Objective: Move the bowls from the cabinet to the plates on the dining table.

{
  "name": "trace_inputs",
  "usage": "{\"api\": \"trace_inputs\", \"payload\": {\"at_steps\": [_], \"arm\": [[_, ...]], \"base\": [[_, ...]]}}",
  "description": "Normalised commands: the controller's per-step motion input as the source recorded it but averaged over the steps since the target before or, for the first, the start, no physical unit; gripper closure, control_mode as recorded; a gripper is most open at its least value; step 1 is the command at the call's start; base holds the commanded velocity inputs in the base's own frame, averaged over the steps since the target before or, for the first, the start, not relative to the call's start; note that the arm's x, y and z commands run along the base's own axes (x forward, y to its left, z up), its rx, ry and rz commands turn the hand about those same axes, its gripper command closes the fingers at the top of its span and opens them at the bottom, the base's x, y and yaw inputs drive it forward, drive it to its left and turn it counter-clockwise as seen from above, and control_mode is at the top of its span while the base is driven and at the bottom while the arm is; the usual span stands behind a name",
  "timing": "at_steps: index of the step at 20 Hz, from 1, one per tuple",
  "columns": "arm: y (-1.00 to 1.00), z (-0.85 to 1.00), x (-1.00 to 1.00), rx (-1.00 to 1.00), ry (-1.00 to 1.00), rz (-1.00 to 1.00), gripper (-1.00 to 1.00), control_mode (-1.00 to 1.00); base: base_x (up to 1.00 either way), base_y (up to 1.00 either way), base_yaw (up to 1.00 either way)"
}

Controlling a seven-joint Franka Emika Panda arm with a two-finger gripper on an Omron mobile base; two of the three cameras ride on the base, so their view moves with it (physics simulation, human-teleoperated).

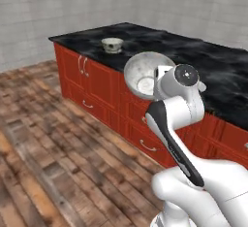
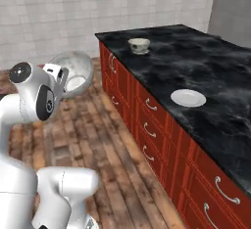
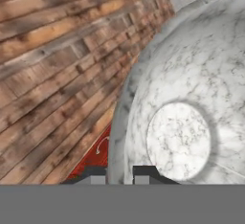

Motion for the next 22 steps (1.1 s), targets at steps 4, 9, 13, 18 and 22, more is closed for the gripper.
{"api": "trace_inputs", "payload": {"at_steps": [4, 9, 13, 18, 22], "arm": [[0.0, 0.0, 0.0, 0.0, 0.0, 0.0, 1.0, 1.0], [0.0, 0.0, 0.0, 0.0, 0.0, 0.0, 1.0, 1.0], [0.0, 0.0, 0.0, 0.0, 0.0, 0.0, 1.0, 1.0], [0.0, 0.0, 0.0, 0.0, 0.0, 0.0, 1.0, 1.0], [0.0, 0.0, 0.0, 0.0, 0.0, 0.0, 1.0, 1.0]], "base": [[0.37, 0.0, -0.54], [0.66, 0.28, -0.44], [0.69, 0.52, -0.43], [0.45, 0.6, -0.52], [0.19, 0.33, -0.6]]}}
